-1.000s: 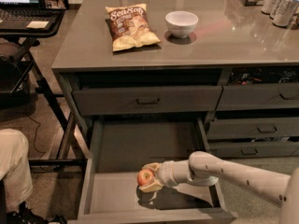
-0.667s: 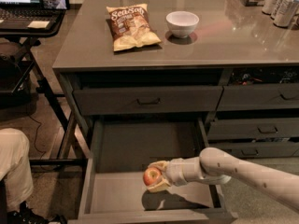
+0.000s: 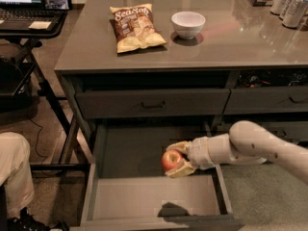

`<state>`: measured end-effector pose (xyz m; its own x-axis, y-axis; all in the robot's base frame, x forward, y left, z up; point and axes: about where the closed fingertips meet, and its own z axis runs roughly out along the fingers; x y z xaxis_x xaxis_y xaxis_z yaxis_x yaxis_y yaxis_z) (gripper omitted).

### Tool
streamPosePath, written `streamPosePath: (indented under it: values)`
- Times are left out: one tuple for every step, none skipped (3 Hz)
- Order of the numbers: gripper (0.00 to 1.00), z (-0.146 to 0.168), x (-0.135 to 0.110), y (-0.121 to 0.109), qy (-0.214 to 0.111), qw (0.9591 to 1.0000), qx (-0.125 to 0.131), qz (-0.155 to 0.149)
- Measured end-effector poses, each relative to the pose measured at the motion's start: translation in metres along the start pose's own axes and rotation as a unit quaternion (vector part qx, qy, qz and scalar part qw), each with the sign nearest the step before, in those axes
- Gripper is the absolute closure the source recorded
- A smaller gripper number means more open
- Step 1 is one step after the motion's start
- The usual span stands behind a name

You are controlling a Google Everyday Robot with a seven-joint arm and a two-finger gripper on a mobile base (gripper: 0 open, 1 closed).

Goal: Pick apple from middle drawer and place on counter

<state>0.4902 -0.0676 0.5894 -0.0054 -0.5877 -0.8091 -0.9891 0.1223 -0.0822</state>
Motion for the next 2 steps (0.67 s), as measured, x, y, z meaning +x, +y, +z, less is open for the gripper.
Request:
streamPosePath:
  values:
    - [1.00, -0.041, -0.038, -0.040, 0.024, 0.9993, 0.027, -0.013]
    - [1.00, -0.085, -0.073, -0.080, 0.047, 0.9971, 0.057, -0.018]
